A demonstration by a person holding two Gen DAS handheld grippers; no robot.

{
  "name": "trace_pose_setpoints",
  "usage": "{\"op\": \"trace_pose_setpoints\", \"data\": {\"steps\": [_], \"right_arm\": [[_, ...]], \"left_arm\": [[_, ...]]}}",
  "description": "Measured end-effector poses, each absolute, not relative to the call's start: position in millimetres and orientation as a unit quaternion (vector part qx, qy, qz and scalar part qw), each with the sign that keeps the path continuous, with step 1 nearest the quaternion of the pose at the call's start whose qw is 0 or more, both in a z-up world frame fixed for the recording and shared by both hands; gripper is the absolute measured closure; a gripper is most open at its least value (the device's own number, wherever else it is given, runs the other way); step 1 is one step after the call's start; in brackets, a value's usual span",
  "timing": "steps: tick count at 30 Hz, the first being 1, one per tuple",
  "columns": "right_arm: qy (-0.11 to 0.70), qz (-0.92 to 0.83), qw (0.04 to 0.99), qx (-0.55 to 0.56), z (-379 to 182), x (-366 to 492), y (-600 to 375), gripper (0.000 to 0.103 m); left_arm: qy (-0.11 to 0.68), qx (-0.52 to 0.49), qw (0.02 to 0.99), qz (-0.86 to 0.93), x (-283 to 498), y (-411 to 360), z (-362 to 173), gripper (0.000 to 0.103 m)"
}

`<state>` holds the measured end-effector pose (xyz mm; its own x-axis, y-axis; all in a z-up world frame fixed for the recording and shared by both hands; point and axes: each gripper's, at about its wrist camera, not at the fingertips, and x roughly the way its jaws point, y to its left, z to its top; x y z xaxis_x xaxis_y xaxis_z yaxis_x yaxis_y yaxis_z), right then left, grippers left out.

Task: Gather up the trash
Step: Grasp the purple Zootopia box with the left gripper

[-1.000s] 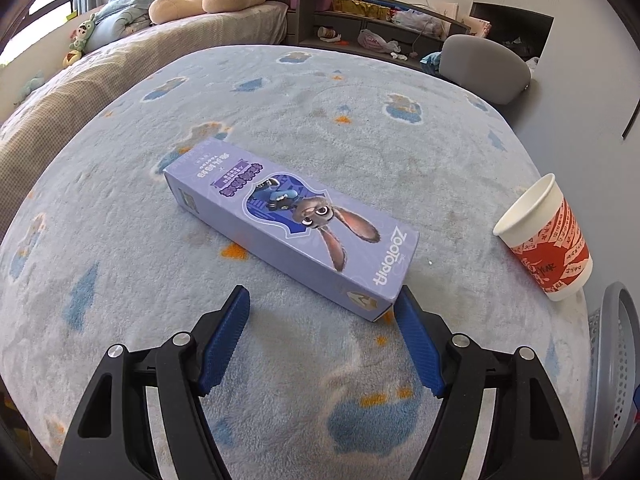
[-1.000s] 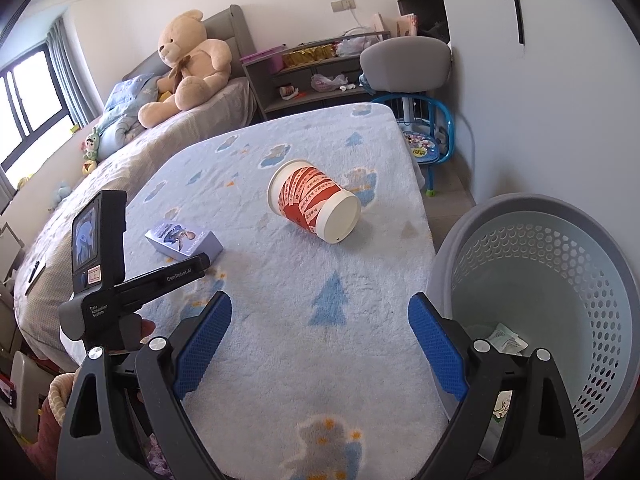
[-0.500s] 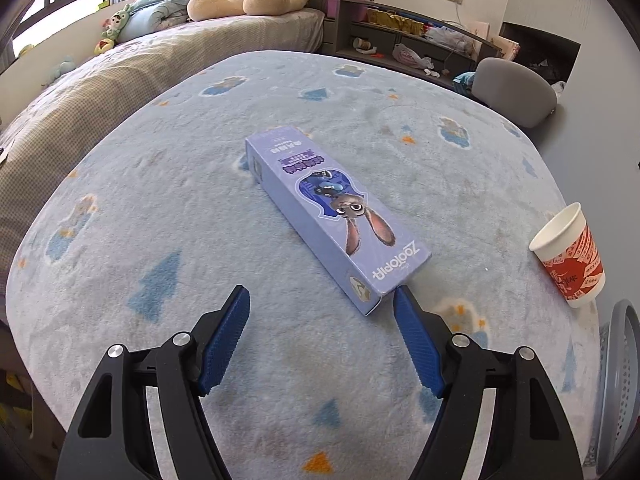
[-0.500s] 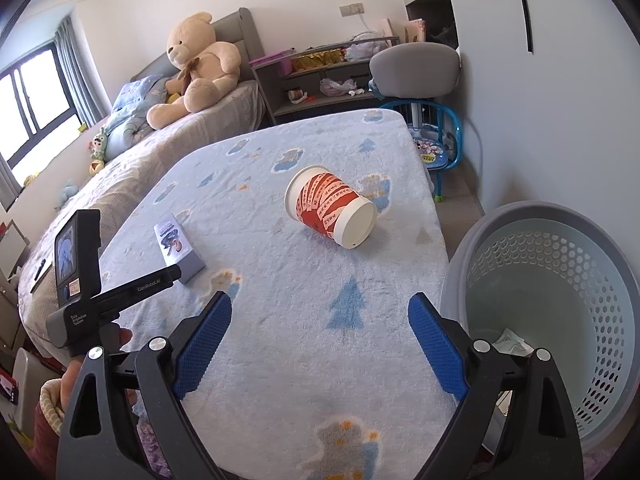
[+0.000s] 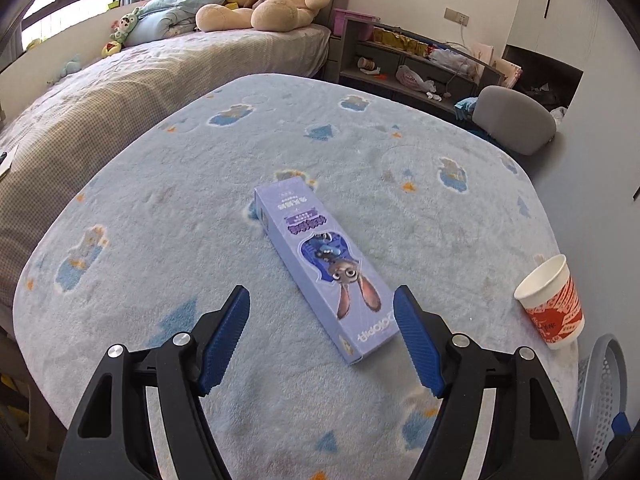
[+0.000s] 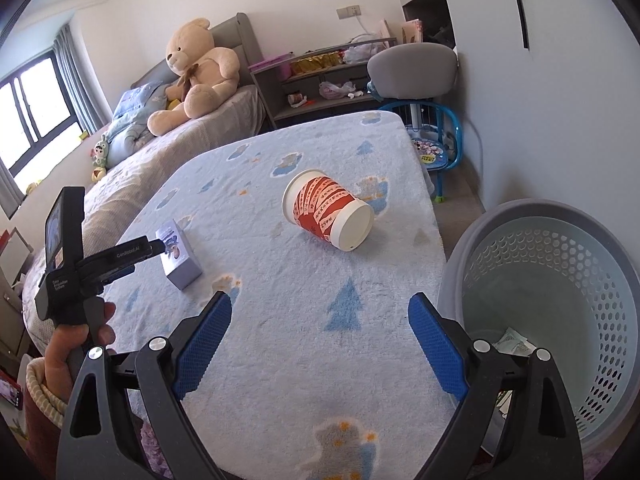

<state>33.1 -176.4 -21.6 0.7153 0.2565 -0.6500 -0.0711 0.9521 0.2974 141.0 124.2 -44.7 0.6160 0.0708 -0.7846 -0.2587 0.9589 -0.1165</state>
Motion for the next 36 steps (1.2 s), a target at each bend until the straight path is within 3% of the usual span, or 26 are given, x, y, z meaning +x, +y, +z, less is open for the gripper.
{"op": "trace_pose_setpoints", "data": {"steps": [9,23,36], "right_arm": [[0.373,0.086,0.915,0.129,-25,42,-179,0.015],[0.386,0.103,0.909,0.117,-34,66,-162,0.015],[0.393,0.096,0.910,0.092,-34,92,-156,0.015]], "left_arm": [[0.460,-0.077,0.876,0.125,190,119,-64,0.031],[0.471,-0.088,0.869,0.120,159,150,-72,0.030],[0.480,-0.085,0.865,0.121,188,153,-92,0.033]]}}
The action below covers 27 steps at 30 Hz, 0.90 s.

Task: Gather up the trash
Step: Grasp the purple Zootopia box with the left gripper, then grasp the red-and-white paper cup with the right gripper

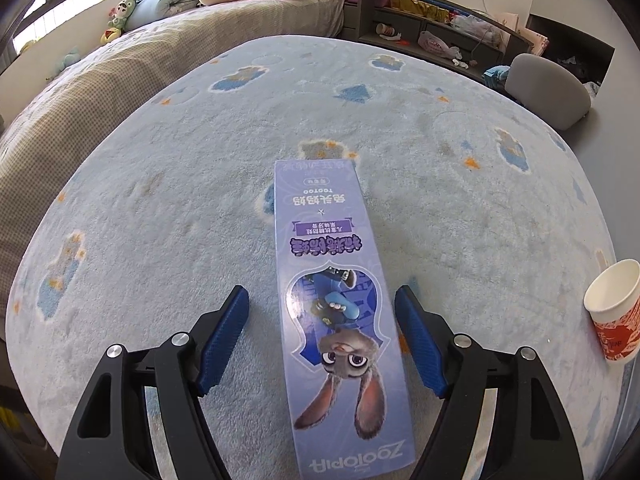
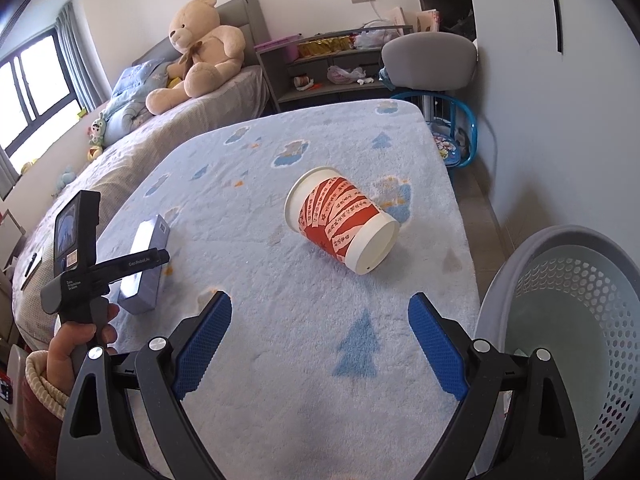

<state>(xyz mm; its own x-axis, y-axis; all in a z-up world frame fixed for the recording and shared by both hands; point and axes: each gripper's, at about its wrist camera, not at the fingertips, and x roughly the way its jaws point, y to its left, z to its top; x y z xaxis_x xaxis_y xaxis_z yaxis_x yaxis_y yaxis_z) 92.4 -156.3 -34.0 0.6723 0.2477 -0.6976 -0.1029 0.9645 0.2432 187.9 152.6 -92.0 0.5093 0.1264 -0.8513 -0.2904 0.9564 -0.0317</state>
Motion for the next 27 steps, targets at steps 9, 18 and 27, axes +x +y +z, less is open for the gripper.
{"op": "trace_pose_setpoints", "data": {"steps": [9,18,27], "right_arm": [[0.405,0.091,0.909,0.038,-35,138,-152,0.015],[0.444,0.095,0.890,-0.047,-53,186,-136,0.009],[0.458,0.084,0.879,-0.098,-70,200,-117,0.031]], "left_arm": [[0.456,-0.090,0.878,0.113,184,160,-86,0.060],[0.415,-0.075,0.903,0.077,149,140,-54,0.060],[0.400,-0.076,0.912,0.055,131,126,-36,0.060]]}}
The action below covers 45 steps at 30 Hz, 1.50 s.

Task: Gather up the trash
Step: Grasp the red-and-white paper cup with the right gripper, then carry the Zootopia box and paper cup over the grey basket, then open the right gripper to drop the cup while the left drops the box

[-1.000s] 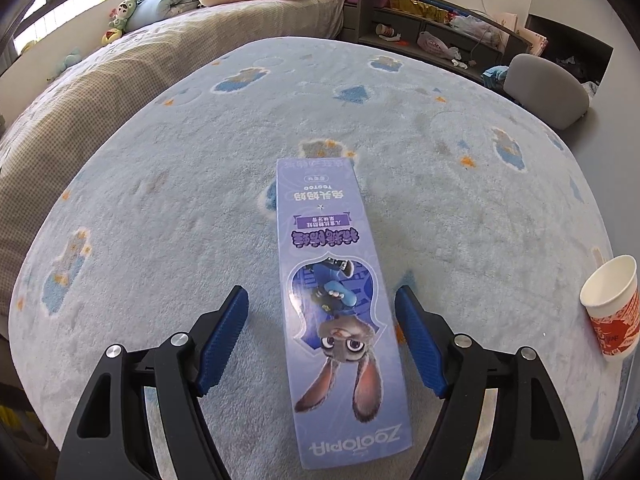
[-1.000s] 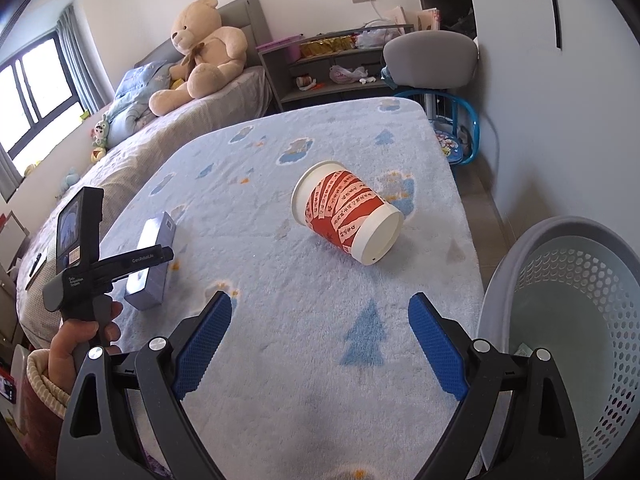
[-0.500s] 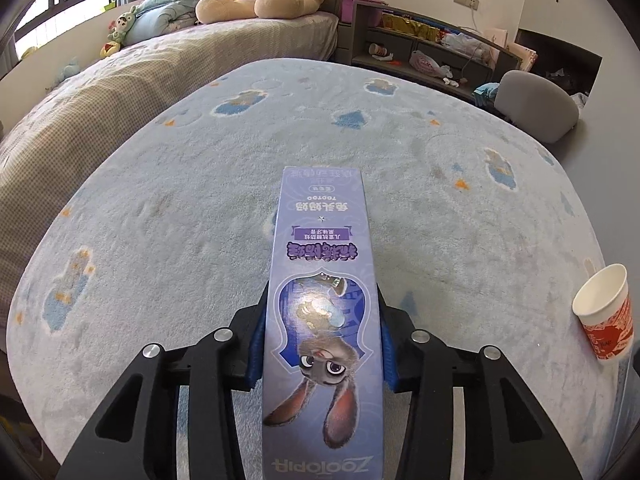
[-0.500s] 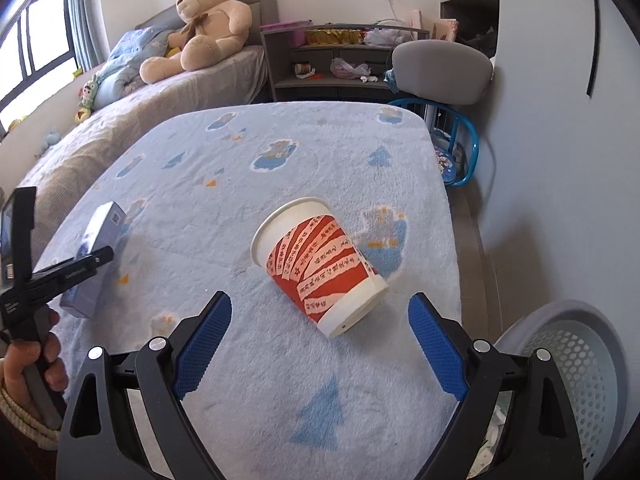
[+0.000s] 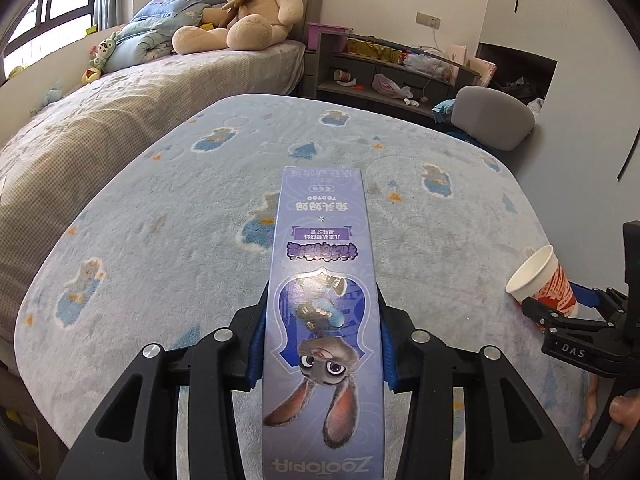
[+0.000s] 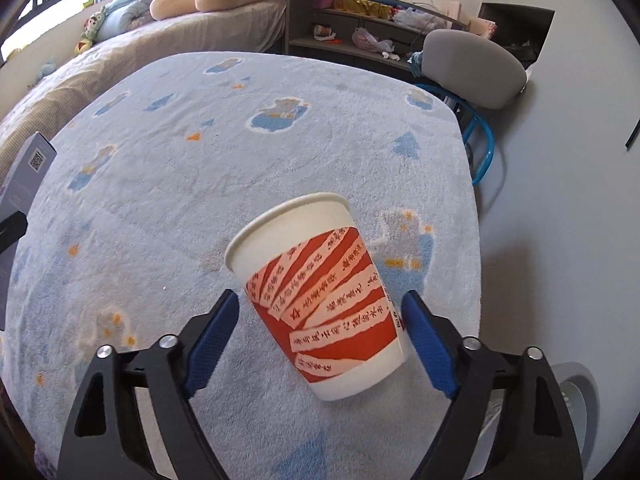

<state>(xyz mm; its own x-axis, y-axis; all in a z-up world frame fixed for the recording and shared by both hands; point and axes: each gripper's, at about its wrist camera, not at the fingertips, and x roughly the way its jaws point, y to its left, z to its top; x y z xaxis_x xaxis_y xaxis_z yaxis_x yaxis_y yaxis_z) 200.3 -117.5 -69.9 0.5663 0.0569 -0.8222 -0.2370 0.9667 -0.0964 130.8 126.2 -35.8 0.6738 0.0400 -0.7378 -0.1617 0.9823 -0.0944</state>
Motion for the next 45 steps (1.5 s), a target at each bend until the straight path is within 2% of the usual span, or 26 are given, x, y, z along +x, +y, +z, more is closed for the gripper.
{"op": "trace_pose_setpoints", "data": {"steps": [7,16,25,35,45], "right_arm": [[0.444,0.084,0.891,-0.048,-59,182,-131,0.041],[0.410,0.064,0.910,0.019,-29,125,-168,0.041],[0.379,0.004,0.924,0.049,-9,57,-229,0.041],[0.367,-0.075,0.923,0.085,-14,-3,-305,0.041],[0.375,-0.124,0.909,0.136,-36,-26,-359,0.041]], "left_arm": [[0.397,-0.075,0.914,0.036,118,110,-31,0.060],[0.399,-0.051,0.916,-0.006,100,65,-22,0.060],[0.392,-0.011,0.917,-0.077,75,-13,-8,0.060],[0.391,0.044,0.905,-0.163,51,-114,-2,0.060],[0.417,0.087,0.878,-0.219,47,-187,-18,0.060]]}}
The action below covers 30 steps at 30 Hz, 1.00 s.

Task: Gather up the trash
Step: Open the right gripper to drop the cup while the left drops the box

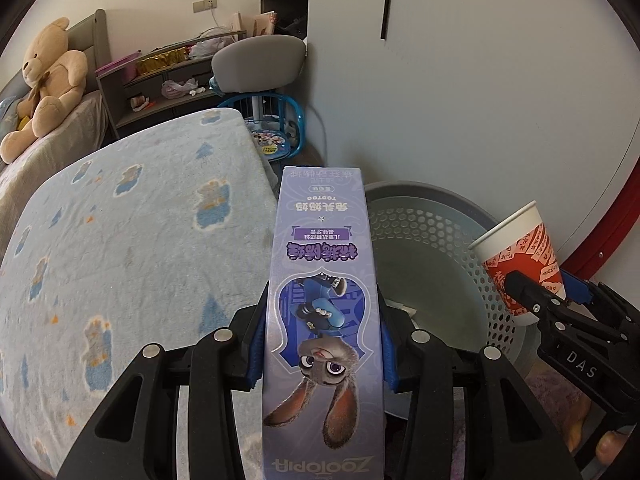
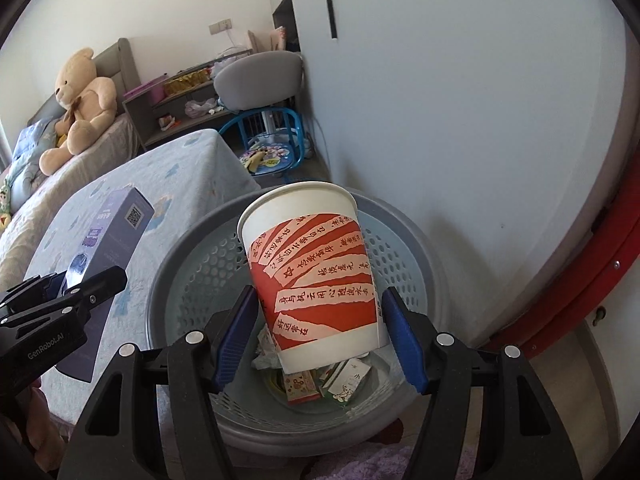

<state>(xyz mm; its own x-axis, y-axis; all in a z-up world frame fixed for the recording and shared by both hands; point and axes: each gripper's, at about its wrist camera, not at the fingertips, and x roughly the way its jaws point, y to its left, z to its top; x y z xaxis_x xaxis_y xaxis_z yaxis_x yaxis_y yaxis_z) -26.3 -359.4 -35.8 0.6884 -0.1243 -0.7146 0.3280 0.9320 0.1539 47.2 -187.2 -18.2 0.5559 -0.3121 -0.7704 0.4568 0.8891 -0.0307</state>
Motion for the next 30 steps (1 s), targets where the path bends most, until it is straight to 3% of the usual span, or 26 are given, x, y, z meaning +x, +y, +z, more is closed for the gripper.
{"op": "trace_pose_setpoints", "data": {"steps": [14,17,18,21,30], "right_arm": [[0.373,-0.125,0.906,0.157,-51,-29,-385,0.040],[0.370,-0.126,0.907,0.155,-52,-32,-388,0.036],[0.367,-0.126,0.908,0.157,-51,-34,-389,0.029],[0.360,-0.123,0.910,0.166,-50,-35,-392,0.022],[0.362,-0.119,0.909,0.169,-51,-36,-393,0.018]], "left_arm": [[0.427,0.100,0.867,-0.238,47,-233,-27,0.060],[0.424,0.101,0.870,-0.232,47,-234,-26,0.044],[0.421,0.101,0.872,-0.230,46,-234,-25,0.042],[0.419,0.102,0.874,-0.223,46,-235,-23,0.039],[0.422,0.101,0.875,-0.214,45,-235,-24,0.035]]}}
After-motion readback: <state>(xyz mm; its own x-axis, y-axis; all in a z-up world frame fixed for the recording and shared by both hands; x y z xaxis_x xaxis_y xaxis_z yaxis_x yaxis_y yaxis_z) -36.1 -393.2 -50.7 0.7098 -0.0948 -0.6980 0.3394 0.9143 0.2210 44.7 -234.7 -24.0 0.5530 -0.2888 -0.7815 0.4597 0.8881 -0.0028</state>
